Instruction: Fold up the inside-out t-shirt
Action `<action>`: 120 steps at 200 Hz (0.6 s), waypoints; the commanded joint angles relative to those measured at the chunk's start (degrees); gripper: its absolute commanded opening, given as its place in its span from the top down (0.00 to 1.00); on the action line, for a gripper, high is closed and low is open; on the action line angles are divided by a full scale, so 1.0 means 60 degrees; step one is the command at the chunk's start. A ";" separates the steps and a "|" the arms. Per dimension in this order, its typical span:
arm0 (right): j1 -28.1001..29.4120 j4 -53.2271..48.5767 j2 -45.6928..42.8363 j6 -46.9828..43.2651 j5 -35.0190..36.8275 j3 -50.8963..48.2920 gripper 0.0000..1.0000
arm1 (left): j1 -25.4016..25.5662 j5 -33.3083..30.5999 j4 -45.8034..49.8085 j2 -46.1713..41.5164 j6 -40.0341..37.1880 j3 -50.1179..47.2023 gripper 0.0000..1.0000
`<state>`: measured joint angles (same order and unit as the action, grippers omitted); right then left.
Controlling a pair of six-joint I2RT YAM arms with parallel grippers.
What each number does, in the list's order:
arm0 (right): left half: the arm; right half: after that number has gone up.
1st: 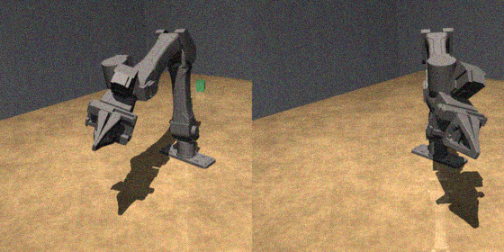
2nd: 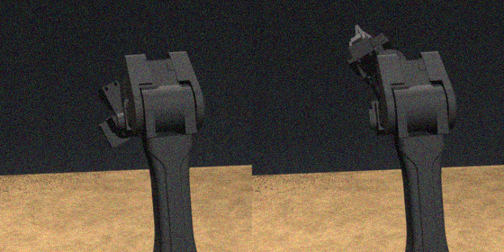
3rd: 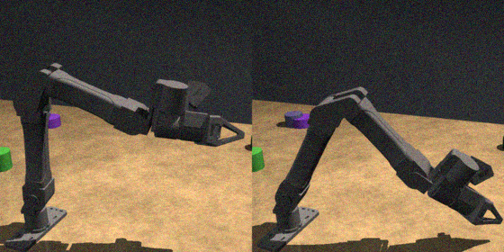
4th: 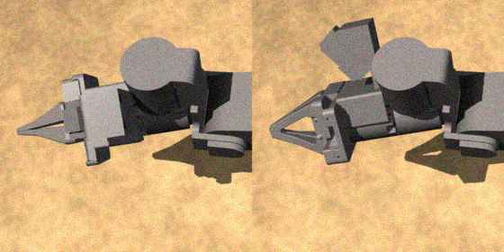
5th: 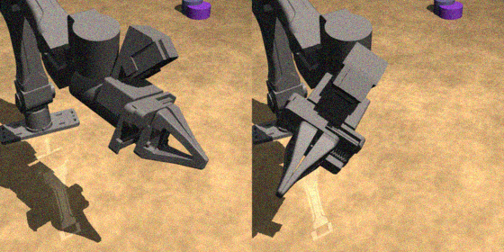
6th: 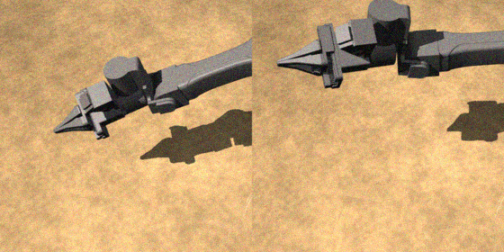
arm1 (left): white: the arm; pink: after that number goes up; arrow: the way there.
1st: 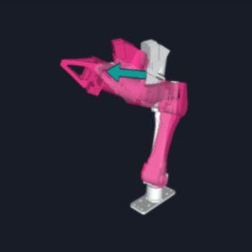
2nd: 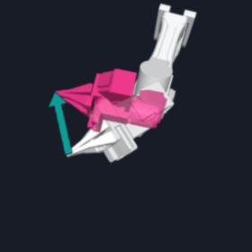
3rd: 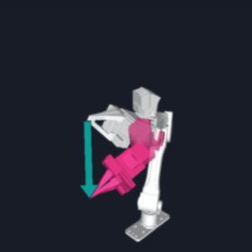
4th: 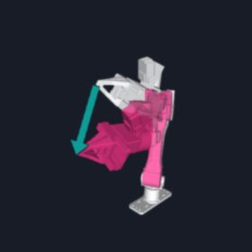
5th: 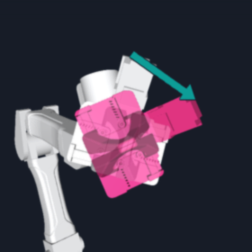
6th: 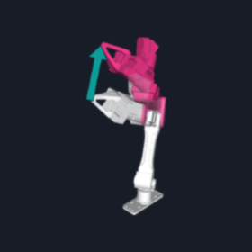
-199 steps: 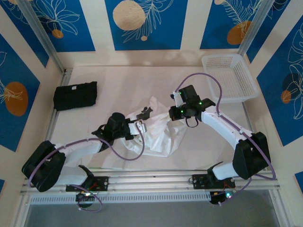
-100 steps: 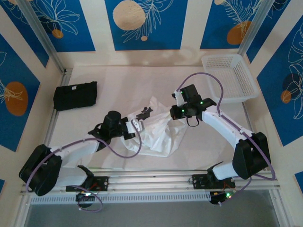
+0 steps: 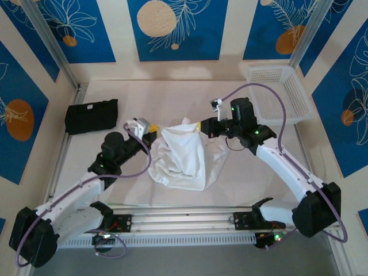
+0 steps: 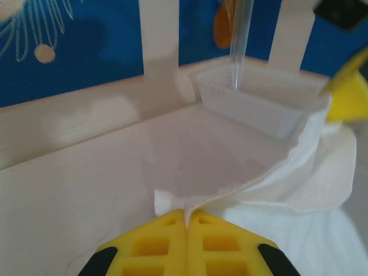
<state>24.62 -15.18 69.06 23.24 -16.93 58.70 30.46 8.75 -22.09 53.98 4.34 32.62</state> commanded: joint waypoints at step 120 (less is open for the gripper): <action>-0.0040 -0.2095 -0.0016 -0.0371 0.1722 0.1269 0.67 | -0.0205 -0.0371 0.3915 -0.0196 0.1399 0.2341 1.00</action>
<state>24.73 -20.93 66.94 23.40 -9.34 62.94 30.11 13.72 -7.20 54.70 13.39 43.83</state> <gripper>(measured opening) 0.268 0.046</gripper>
